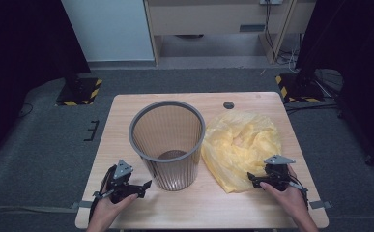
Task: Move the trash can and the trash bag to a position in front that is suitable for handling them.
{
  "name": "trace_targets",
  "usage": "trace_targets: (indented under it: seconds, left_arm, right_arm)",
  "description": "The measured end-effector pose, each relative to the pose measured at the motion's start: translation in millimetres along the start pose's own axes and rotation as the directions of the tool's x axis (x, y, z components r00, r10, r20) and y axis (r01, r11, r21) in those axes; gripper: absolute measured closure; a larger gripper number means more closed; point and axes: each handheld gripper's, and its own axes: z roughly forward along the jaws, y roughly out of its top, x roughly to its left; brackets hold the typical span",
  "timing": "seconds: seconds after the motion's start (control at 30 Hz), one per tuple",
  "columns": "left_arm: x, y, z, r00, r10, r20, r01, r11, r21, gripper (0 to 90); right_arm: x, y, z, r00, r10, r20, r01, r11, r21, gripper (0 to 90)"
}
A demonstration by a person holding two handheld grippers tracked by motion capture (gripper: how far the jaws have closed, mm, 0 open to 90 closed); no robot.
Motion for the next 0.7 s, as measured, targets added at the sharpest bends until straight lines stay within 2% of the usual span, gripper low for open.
trace_targets:
  seconds: [0.03,0.13,0.33,0.4,0.53,0.7]
  left_arm:
    - [2.3,-0.8,-0.2,1.0,0.002,-0.007,-0.002,1.0,0.005,2.3]
    - [9.2,-3.3,-0.3,0.9998,-0.008,-0.02,0.009,0.9999,0.012,2.3]
    - [23.7,-8.3,-0.1,0.9985,-0.033,-0.044,0.034,0.9991,0.025,2.3]
    - [29.0,-9.9,1.5,0.998,-0.039,-0.05,0.04,0.9986,0.033,2.4]
    - [40.9,-11.4,6.5,0.9961,-0.057,-0.067,0.06,0.9972,0.044,2.4]
    - [50.6,-13.7,18.8,0.9955,-0.053,-0.078,0.059,0.9946,0.085,2.5]
  right_arm:
    - [0.4,0.9,-1.6,1.0,0.007,-0.003,-0.007,1.0,-0.008,5.4]
    - [1.3,4.1,-8.4,0.9999,-0.016,0.001,0.016,1.0,-0.021,5.3]
    - [4.0,7.3,-19.0,0.9993,-0.034,-0.014,0.034,0.999,-0.017,4.5]
    - [4.2,10.4,-22.7,0.9995,-0.019,-0.024,0.018,0.999,-0.028,4.1]
    - [5.1,17.0,-28.3,0.9992,-0.02,-0.035,0.019,0.999,-0.031,3.7]
    - [5.3,26.6,-30.9,0.9985,-0.032,-0.045,0.031,0.999,-0.016,3.8]
